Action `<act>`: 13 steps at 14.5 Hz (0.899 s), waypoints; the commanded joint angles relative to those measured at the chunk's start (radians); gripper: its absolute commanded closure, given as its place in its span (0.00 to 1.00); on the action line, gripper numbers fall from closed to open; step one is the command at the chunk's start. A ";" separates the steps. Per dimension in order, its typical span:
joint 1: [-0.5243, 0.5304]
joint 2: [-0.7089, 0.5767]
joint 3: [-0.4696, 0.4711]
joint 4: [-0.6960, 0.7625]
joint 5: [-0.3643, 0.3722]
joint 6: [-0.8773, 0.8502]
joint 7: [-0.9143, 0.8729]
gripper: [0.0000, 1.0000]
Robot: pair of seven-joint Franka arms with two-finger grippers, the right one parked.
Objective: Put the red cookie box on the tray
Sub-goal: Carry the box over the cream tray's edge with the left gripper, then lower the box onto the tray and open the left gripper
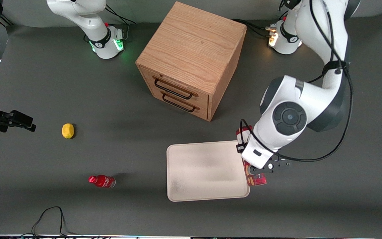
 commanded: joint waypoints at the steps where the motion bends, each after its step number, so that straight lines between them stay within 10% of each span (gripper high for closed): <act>1: -0.005 -0.012 0.002 -0.089 0.038 0.115 -0.019 1.00; 13: -0.019 0.126 0.001 -0.146 0.103 0.278 -0.008 1.00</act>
